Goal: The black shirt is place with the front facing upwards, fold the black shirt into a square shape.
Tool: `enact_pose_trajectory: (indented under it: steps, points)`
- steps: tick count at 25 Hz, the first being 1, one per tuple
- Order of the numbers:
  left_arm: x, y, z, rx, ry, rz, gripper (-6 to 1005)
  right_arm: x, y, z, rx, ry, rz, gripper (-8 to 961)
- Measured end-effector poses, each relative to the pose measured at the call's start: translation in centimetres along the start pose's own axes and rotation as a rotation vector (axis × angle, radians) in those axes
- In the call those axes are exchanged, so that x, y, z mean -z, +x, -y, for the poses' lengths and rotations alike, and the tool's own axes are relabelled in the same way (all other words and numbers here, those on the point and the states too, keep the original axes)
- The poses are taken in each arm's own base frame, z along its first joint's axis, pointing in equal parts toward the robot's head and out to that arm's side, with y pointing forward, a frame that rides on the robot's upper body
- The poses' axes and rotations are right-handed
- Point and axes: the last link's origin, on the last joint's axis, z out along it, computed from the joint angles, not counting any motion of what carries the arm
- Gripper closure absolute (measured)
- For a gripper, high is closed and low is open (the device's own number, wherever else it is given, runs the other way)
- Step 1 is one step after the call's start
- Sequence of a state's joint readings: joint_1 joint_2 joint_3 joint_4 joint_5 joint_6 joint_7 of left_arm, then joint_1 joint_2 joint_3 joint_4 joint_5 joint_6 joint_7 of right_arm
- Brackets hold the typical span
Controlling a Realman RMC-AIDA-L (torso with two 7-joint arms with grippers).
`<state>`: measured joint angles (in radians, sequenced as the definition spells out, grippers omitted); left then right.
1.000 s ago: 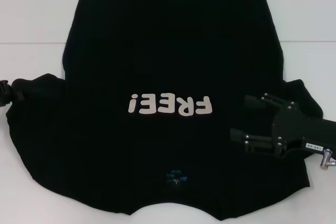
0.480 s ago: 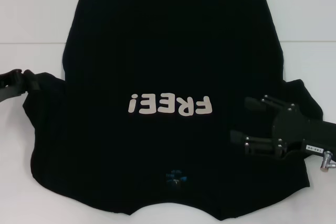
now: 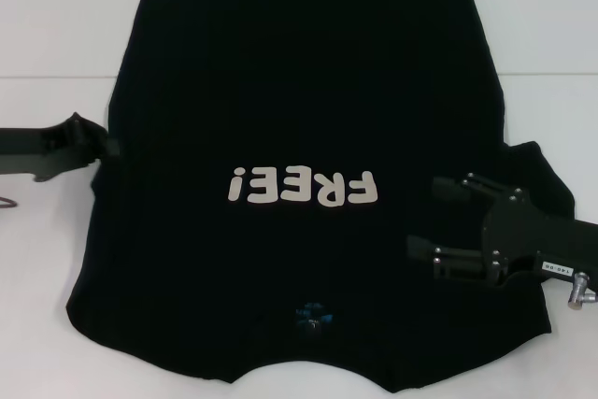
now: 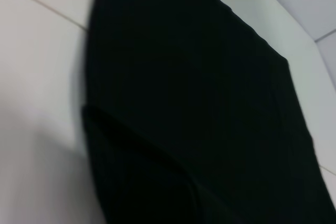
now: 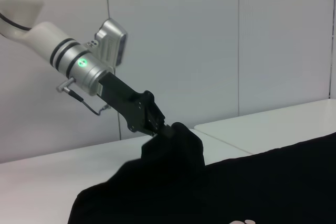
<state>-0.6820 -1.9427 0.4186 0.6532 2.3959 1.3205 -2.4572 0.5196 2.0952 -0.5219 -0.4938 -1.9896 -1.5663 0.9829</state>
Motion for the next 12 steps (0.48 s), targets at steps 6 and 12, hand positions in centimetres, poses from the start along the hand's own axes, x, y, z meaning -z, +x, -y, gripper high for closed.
enact_pose_trajectory:
  steps: [6, 12]
  points:
    - [-1.8, -1.3, -1.0, 0.042, -0.073, 0.014, 956, -0.1, 0.0, 0.0, 0.0, -0.004, 0.001, 17]
    - [-2.9, -2.8, -2.3, 0.038, -0.255, -0.023, 753, 0.0, -0.1, 0.0, 0.005, 0.0, 0.003, 18]
